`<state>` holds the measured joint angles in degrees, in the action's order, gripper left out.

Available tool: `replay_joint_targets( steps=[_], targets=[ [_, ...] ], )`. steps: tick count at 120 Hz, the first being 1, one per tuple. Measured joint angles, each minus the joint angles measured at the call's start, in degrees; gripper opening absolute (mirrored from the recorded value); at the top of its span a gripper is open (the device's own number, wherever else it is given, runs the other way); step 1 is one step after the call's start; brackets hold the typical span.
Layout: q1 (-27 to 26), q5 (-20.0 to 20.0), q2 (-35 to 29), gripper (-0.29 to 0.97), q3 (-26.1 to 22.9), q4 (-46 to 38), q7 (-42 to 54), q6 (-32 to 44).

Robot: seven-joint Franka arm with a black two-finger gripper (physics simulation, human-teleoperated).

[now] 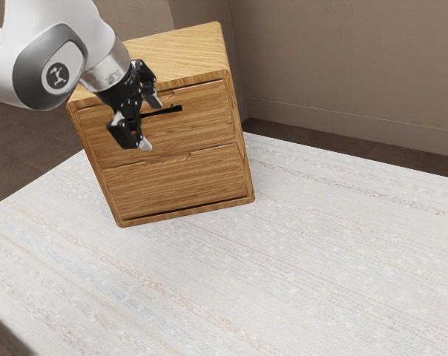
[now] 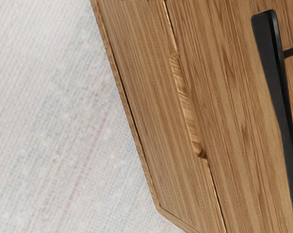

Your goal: Pull the drawer handle with one arm to open the drawer

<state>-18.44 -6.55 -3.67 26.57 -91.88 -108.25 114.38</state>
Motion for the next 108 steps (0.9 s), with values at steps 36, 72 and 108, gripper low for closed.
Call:
replay_joint_targets(
  steps=[36,72,108],
  targets=[
    [2.8,0.0,0.9,0.68,0.3,-0.1,-5.9,2.4],
    [5.0,0.3,4.1,0.68,0.0,0.5,-7.6,4.4],
    [5.8,0.5,4.7,0.51,-0.3,0.3,-7.9,6.2]
  ],
)
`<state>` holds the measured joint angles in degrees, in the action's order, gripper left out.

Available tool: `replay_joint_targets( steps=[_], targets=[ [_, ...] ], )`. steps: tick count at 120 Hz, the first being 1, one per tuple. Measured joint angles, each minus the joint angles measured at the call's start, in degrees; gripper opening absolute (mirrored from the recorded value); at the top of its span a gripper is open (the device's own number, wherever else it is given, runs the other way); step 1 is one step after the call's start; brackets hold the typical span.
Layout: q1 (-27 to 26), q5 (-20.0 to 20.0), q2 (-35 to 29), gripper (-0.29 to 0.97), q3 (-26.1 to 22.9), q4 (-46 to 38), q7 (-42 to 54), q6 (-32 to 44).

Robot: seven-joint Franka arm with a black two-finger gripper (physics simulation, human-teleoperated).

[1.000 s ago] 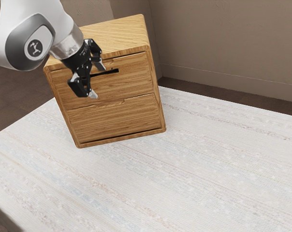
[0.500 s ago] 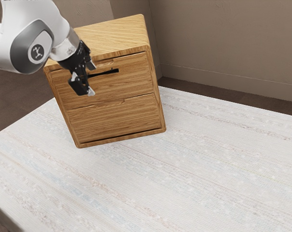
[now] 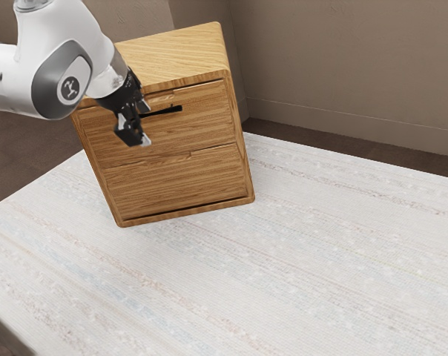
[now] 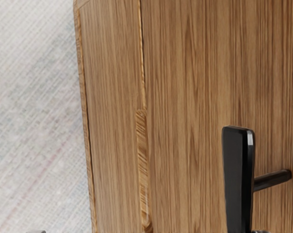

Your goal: Pull the drawer handle with one arm to open the drawer

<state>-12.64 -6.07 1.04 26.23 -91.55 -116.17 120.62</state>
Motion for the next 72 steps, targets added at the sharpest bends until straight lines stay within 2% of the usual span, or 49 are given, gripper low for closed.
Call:
replay_joint_targets(
  steps=[16,44,57,72],
  targets=[
    [0.3,0.2,0.3,0.42,-0.1,-0.3,-0.1,0.6],
    [0.0,0.3,-0.6,0.33,-0.3,-2.9,-0.2,1.4],
    [-0.5,0.3,-3.0,0.24,-0.9,-5.2,-0.3,1.6],
    [-3.5,-0.3,-7.9,0.12,0.1,-9.8,-0.7,1.7]
  ],
)
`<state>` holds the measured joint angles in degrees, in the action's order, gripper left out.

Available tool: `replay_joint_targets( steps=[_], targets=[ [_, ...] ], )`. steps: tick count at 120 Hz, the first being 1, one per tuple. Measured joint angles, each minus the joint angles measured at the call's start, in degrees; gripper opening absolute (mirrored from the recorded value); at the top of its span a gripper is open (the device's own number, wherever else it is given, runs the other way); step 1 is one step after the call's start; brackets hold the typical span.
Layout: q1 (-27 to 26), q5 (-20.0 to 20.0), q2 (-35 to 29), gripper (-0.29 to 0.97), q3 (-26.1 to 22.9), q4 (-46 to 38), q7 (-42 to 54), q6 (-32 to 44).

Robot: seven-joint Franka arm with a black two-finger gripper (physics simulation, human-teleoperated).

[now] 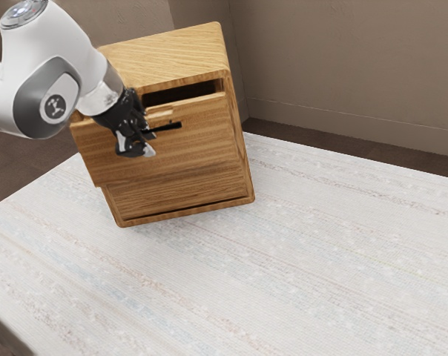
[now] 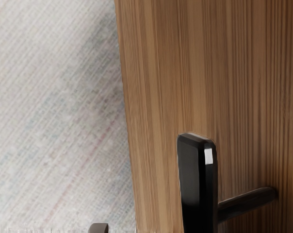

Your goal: Pull the drawer handle with one arm to open the drawer

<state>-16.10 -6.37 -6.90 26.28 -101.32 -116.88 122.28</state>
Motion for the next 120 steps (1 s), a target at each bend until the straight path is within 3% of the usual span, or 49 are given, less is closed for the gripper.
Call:
replay_joint_targets(
  steps=[32,54,60,66,92,120],
  targets=[
    [-3.3,-2.2,-12.3,-0.03,-0.2,-11.2,-1.6,-0.1],
    [-4.7,-9.1,-21.6,-0.06,-1.7,-18.4,-5.1,0.2],
    [-3.9,-10.1,-23.6,-0.21,-2.4,-19.5,-6.3,-0.1],
    [-4.2,-10.3,-25.6,-0.11,-2.7,-20.9,-7.2,-0.8],
    [-6.7,-14.6,-34.3,-0.08,-3.0,-27.5,-12.1,-2.1],
    [-7.4,-16.3,-40.6,-0.06,-3.9,-30.6,-16.6,-3.9]
  ],
)
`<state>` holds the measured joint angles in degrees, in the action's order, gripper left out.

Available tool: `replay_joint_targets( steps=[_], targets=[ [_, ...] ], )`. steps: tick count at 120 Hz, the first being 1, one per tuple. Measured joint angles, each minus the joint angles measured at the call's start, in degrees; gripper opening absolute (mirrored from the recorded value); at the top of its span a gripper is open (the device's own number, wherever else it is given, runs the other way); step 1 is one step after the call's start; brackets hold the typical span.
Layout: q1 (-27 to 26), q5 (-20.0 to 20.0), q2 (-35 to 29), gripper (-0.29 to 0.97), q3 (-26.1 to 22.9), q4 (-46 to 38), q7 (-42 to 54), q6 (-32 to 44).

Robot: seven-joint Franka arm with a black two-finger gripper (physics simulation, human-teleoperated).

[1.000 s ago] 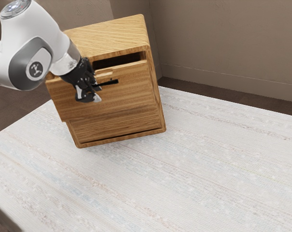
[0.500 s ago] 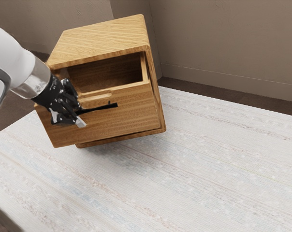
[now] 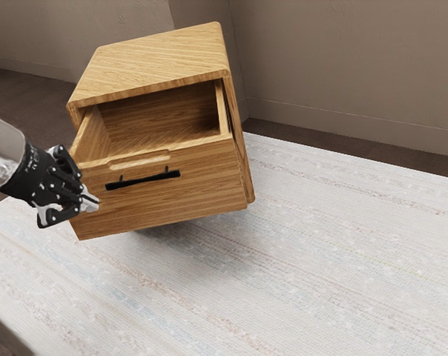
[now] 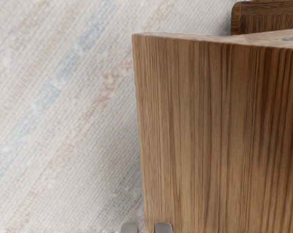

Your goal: Pull the drawer handle with one arm to open the drawer

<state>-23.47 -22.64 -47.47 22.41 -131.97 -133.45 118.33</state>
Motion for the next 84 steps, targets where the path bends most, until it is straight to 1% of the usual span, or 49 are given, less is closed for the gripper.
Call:
replay_joint_targets(
  steps=[4,9,16,22,26,28,31,35,49,54,61,66,76,84],
  targets=[
    [-0.1,-0.2,-1.2,0.0,-0.7,-0.1,-0.1,-1.0],
    [0.2,-0.5,-2.0,0.1,-2.8,0.2,0.1,-2.8],
    [1.4,-0.7,-1.2,0.24,-8.3,4.0,0.4,-5.5],
    [1.9,-0.6,2.1,0.33,-12.6,9.9,1.5,-7.8],
    [1.9,-0.1,6.1,0.39,-14.2,15.3,3.1,-9.5],
    [1.4,1.0,9.3,0.41,-14.7,19.1,4.1,-10.4],
    [0.0,2.9,13.8,0.44,-15.0,24.0,5.7,-11.7],
    [-2.8,4.9,18.5,0.48,-15.2,28.0,7.7,-13.1],
    [-11.8,10.0,32.8,0.57,-15.7,34.7,14.0,-16.5],
    [-14.0,11.3,36.2,0.59,-15.7,35.7,16.0,-17.2],
    [-17.1,12.4,38.1,0.61,-15.7,35.9,18.6,-17.8],
    [-16.9,13.7,38.9,0.63,-15.6,35.8,20.3,-18.1],
    [-12.4,17.2,40.1,0.65,-15.6,34.4,23.8,-18.6],
    [-11.8,18.8,40.2,0.66,-15.6,32.6,26.3,-18.9]
  ],
)
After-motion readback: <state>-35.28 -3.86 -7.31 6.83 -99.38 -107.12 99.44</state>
